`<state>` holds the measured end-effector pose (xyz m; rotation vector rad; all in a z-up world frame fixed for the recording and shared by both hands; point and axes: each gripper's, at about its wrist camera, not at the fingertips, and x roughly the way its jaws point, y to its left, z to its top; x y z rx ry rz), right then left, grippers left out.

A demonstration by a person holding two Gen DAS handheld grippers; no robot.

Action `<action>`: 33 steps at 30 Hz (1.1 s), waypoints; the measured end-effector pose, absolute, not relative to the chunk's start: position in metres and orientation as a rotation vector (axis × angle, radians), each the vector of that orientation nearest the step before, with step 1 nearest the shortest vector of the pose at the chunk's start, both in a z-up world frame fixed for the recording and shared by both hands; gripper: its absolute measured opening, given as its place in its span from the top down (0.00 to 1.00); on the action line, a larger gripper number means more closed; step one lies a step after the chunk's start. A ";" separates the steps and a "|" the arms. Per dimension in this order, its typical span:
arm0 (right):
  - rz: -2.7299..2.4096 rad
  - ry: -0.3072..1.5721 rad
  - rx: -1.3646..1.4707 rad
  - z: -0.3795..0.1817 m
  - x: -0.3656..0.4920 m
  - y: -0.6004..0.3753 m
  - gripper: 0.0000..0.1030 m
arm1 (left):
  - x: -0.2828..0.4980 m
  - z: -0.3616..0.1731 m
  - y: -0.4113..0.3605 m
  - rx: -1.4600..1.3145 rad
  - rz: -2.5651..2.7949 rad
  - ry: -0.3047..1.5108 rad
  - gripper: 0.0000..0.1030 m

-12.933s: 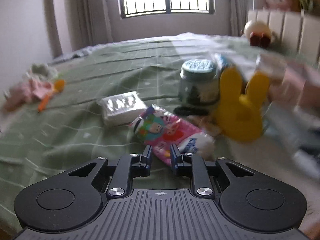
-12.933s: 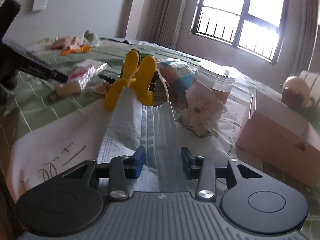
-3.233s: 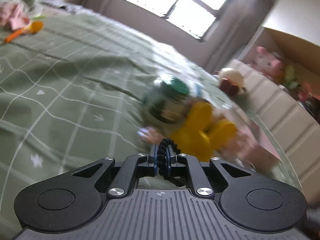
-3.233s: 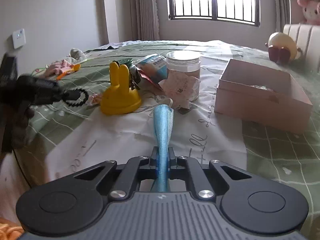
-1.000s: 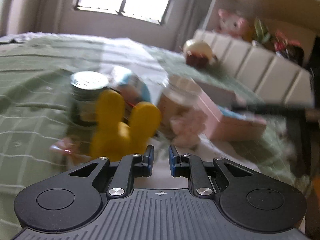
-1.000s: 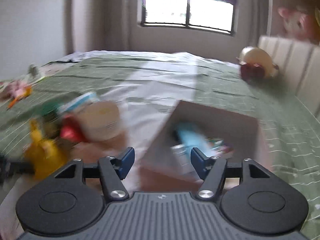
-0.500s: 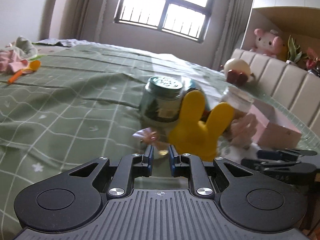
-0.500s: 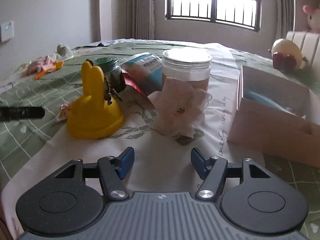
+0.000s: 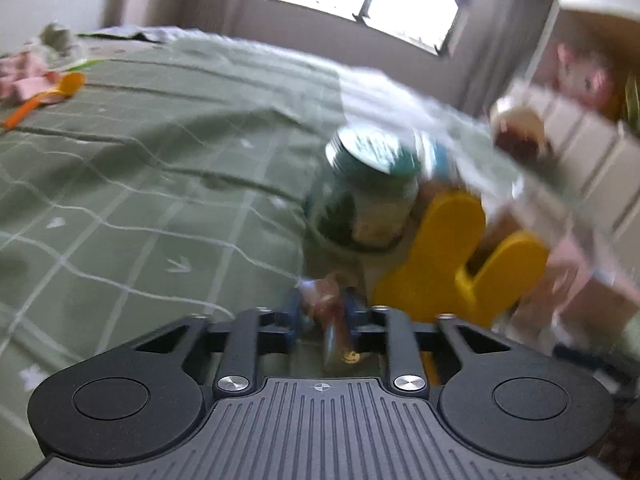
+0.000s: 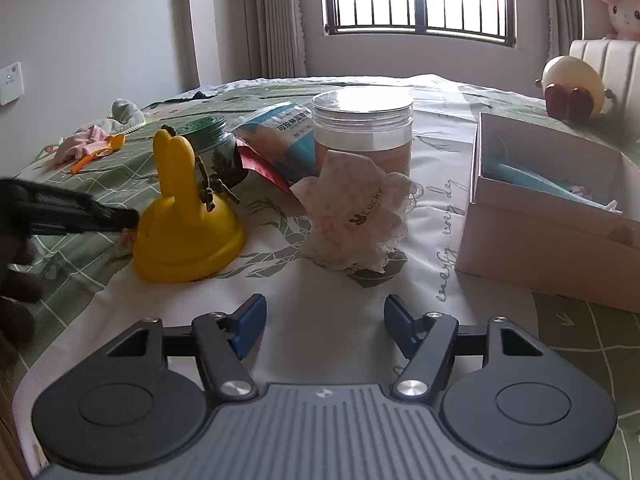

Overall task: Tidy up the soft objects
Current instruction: 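Grasp the small pink item beside the yellow rabbit holder with the left gripper, then grasp the pink floral cloth with the right gripper while the left holds the pink item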

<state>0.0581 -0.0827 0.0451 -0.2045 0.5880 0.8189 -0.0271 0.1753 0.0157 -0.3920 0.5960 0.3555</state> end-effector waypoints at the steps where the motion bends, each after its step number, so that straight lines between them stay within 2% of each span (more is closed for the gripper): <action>1: 0.819 0.588 -0.204 0.045 0.058 -0.083 0.36 | -0.023 0.013 0.170 -0.341 0.355 0.612 0.69; 3: 0.821 0.590 -0.206 0.045 0.058 -0.083 0.34 | -0.021 0.012 0.158 -0.256 0.369 0.617 0.70; 8: 0.822 0.588 -0.231 0.045 0.056 -0.080 0.32 | -0.027 0.009 0.158 -0.241 0.352 0.595 0.70; 9: 0.824 0.589 -0.238 0.045 0.056 -0.079 0.31 | -0.030 0.008 0.157 -0.238 0.343 0.585 0.73; 10: 0.830 0.591 -0.243 0.045 0.056 -0.079 0.29 | -0.031 0.008 0.157 -0.240 0.332 0.580 0.78; 14: 0.903 0.655 -0.247 0.045 0.062 -0.078 0.09 | -0.045 0.011 0.154 -0.250 0.302 0.534 0.80; 17: 0.948 0.699 -0.265 0.046 0.066 -0.075 0.05 | -0.059 0.010 0.153 -0.264 0.291 0.506 0.81; 19: 0.947 0.696 -0.291 0.047 0.064 -0.071 0.05 | -0.066 0.008 0.154 -0.285 0.279 0.497 0.81; 22: 0.897 0.651 -0.323 0.054 0.054 -0.069 0.18 | -0.071 0.006 0.156 -0.303 0.272 0.480 0.81; 27: 0.732 0.446 -0.310 0.077 0.041 -0.064 0.19 | -0.070 0.003 0.156 -0.307 0.272 0.464 0.81; 31: 0.685 0.498 -0.317 0.079 0.061 -0.042 0.19 | -0.071 0.002 0.156 -0.308 0.277 0.454 0.81; 33: 0.632 0.553 -0.304 0.073 0.077 -0.032 0.29 | -0.072 0.001 0.155 -0.304 0.281 0.451 0.81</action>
